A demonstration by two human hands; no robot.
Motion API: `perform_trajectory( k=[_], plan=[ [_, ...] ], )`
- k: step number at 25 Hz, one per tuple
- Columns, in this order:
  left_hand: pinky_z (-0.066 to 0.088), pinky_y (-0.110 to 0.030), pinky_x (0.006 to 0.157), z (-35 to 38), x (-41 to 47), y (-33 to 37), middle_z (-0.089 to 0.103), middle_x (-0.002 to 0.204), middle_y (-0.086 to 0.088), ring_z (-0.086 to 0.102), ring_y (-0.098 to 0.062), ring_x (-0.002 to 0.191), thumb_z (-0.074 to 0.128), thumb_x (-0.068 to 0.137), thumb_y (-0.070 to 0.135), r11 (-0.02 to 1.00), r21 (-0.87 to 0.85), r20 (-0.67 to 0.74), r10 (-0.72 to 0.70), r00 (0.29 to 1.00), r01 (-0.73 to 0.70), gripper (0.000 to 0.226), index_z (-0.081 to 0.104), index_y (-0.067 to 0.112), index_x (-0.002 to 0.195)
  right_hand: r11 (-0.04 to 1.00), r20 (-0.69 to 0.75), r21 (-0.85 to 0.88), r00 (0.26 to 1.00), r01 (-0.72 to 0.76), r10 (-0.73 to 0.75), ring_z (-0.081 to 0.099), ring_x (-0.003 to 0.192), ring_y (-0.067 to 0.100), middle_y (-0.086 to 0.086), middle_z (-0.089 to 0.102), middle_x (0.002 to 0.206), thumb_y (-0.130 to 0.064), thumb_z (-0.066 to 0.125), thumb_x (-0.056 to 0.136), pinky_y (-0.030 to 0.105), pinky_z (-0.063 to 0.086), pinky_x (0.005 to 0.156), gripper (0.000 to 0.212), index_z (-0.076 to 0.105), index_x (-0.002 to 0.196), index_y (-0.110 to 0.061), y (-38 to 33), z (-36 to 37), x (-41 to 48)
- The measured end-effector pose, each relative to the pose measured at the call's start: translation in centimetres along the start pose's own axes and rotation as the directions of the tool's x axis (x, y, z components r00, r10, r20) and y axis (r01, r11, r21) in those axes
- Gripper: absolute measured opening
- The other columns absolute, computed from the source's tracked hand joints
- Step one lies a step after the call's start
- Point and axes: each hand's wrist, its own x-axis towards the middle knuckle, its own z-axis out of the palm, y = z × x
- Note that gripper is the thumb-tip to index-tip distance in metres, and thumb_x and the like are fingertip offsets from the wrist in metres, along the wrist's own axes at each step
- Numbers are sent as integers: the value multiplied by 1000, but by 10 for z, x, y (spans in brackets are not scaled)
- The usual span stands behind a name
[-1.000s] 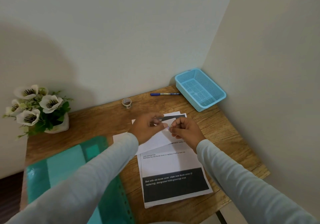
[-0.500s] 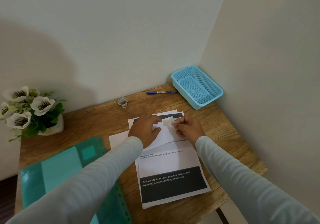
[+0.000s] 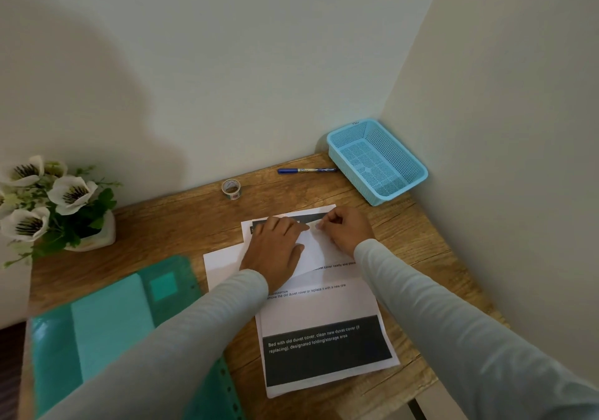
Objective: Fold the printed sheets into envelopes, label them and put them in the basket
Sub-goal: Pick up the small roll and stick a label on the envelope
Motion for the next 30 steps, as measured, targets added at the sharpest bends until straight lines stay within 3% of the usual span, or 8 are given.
perform_trajectory(
  k=[5,16,22,26,28,30],
  plan=[
    [38,-45,106,1,-1,0,54,135,4,45,-23,124,46,102,39,997,75,17,12,1000,-13,43,46,36,145,993,-14,-116,1000,18,-19,65,81,12,-7,70,80,-27,78,86,30,51,73,13,73,75,-24,-2,4,3],
    [43,-43,100,10,-1,-4,56,126,5,47,-22,117,55,98,38,994,108,-22,27,999,-25,43,52,37,142,980,-31,-198,999,21,-27,63,83,11,-7,69,83,-24,72,92,27,45,67,19,71,74,-28,-6,5,-1],
    [41,-43,101,10,-1,-3,54,128,6,46,-22,119,53,99,38,994,111,-5,16,1000,-16,43,53,37,142,984,-56,-180,998,21,-31,64,82,12,-10,66,82,-28,77,88,28,48,71,13,66,83,-28,-3,8,-2],
    [37,-43,107,8,-1,-2,53,133,5,44,-23,125,50,102,38,997,78,18,5,1000,-6,43,51,37,145,998,-192,-1,980,-57,56,62,85,14,-12,62,85,-27,79,87,27,43,70,21,59,93,-29,4,0,-1],
    [35,-43,110,7,-1,-2,52,135,5,43,-22,127,49,102,39,998,69,19,3,1000,-4,44,50,36,147,997,-223,-30,973,-68,60,63,85,17,-9,62,84,-23,75,91,25,41,66,16,60,95,-27,11,-4,-5],
    [36,-43,109,7,-2,-2,53,134,5,44,-22,126,50,102,39,998,70,3,7,1000,-7,44,51,37,146,992,-206,-126,978,11,-37,63,89,16,-7,65,96,-21,70,94,22,44,69,14,62,103,-28,18,-2,-17]
  ],
)
